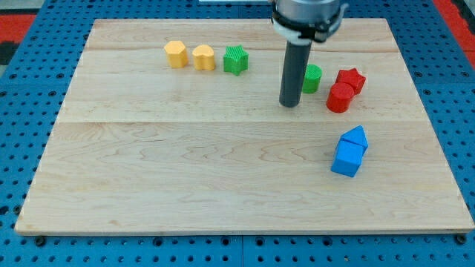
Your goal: Push the green star into the left of the green circle
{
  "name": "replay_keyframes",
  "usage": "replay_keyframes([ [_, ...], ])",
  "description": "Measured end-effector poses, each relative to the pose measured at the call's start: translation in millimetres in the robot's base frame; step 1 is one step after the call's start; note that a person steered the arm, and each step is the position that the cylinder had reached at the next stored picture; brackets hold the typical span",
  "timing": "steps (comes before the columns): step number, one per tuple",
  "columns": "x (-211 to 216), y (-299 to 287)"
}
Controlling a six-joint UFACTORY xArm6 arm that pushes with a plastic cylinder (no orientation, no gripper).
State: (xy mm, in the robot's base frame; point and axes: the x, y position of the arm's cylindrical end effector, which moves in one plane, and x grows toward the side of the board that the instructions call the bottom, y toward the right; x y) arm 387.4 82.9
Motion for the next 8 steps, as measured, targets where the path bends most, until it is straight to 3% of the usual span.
replay_keyframes([
  [1, -15, -23],
  [2, -50, 8],
  [3, -5, 23],
  [4, -31, -59],
  [5, -31, -106],
  [8, -142, -129],
])
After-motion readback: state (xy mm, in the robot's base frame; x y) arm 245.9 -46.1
